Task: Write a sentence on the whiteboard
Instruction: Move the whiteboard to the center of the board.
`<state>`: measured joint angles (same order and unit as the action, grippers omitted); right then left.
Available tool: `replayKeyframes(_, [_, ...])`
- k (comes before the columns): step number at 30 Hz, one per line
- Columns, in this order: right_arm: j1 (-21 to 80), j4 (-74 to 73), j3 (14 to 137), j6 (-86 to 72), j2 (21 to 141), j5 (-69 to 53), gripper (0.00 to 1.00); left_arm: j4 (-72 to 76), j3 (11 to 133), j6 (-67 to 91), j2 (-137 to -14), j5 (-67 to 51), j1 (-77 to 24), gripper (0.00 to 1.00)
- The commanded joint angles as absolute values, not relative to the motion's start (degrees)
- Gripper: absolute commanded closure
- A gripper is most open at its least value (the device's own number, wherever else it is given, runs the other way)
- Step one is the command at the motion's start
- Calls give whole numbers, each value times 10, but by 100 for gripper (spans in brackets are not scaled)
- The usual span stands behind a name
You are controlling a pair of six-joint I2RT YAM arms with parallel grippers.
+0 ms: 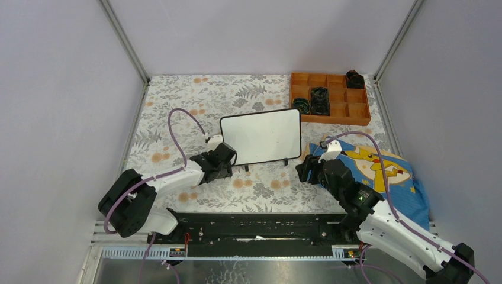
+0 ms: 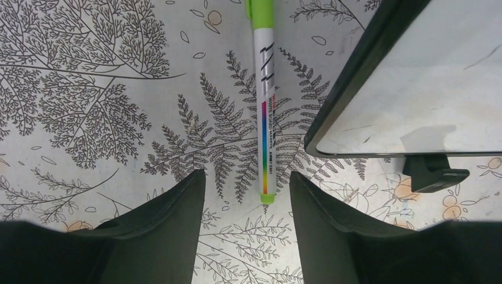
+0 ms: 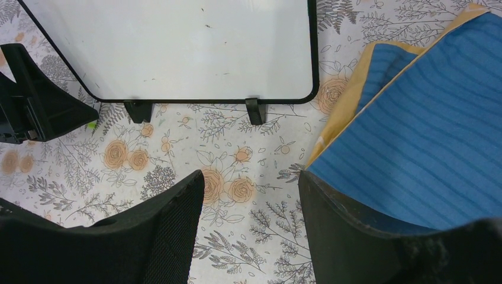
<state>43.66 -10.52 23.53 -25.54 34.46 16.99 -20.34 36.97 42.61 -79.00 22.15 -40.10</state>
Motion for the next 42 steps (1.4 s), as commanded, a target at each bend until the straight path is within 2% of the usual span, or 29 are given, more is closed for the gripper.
replayKeyframes(1, [434,-98,236,-257,344,181,34,-165,381,414,-801,251,-404,40])
replayKeyframes(31, [434,-104,238,-255,345,179,36,-146,345,423,-802,243,-407,66])
replayKeyframes(35, [434,-106,238,-256,343,178,36,-152,334,433,-789,241,-408,74])
replayKeyframes(42, [434,-104,235,-256,342,176,36,-185,310,460,-741,241,-416,79])
